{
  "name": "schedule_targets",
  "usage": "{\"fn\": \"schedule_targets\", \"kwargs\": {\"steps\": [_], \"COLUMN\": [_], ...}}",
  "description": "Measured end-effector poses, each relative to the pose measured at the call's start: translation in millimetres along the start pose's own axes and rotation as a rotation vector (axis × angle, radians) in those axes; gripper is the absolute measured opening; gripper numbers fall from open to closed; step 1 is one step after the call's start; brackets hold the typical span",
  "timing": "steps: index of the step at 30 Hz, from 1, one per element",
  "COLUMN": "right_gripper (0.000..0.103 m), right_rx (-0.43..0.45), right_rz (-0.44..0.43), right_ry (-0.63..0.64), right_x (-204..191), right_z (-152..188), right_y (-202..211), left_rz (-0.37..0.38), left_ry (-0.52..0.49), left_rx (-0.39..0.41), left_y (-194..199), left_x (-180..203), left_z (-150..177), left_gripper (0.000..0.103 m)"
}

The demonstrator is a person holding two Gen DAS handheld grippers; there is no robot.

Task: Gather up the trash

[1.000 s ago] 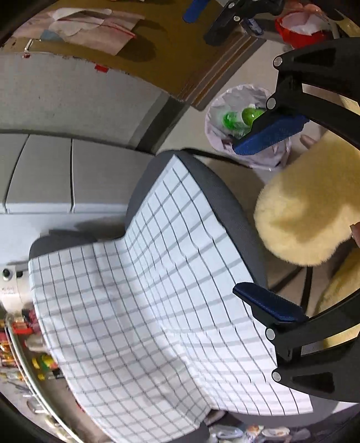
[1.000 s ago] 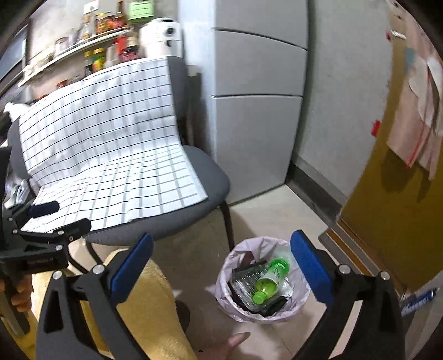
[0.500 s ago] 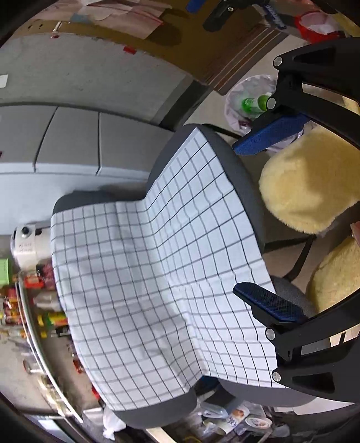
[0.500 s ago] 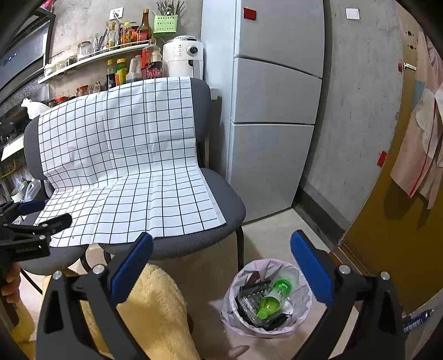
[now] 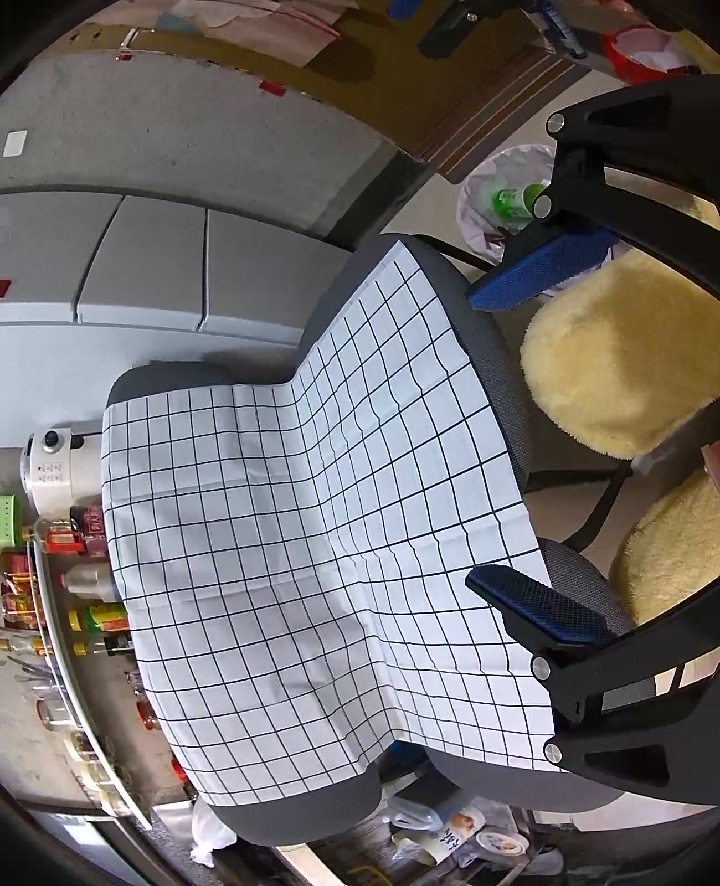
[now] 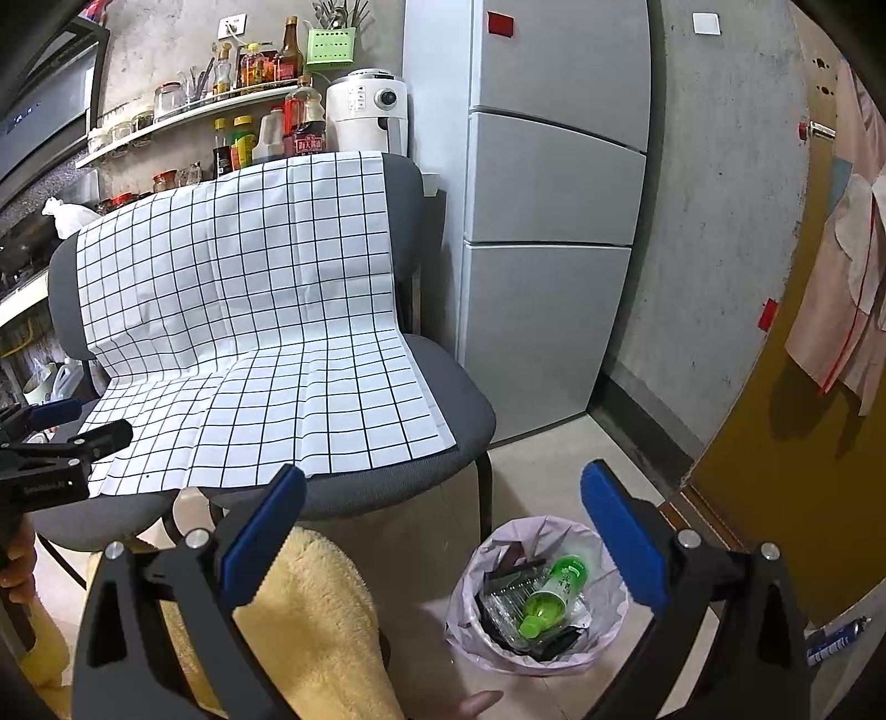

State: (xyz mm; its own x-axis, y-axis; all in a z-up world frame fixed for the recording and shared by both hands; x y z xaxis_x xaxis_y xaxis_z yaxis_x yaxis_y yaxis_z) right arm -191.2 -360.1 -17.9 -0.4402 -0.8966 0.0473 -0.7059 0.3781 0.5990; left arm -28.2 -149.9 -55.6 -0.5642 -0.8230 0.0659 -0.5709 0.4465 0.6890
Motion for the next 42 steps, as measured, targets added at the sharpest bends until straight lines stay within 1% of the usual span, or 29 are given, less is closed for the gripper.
{"fn": "schedule_targets", "kwargs": {"steps": [42], "right_gripper": [0.097], "right_rx": [-0.013], "right_rz": [0.003], "right_ry": [-0.015], "right_x": [5.2], "right_z": [3.5], "right_y": [-5.1], "left_rz": [-0.013], "left_ry": [-0.004], "left_rx": [0.006], "left_y": [2.9], "left_x": [-3.3], "left_z": [-2.6], "left_gripper": [0.092]}}
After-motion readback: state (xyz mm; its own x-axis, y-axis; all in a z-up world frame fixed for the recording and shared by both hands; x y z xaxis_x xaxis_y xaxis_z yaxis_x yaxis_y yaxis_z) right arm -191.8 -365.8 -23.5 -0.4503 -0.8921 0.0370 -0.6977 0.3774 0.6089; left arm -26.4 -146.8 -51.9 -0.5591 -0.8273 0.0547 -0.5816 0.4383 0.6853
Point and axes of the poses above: each gripper's, at about its wrist camera, not at the fingertips, and y roughly against the way its jaws point, x to its right, z to its underside, the point moved 6 cm from there along -y, roughly the way its jaws point, and after that the axes turned 4 degrees about z, right-handed, at the moved point
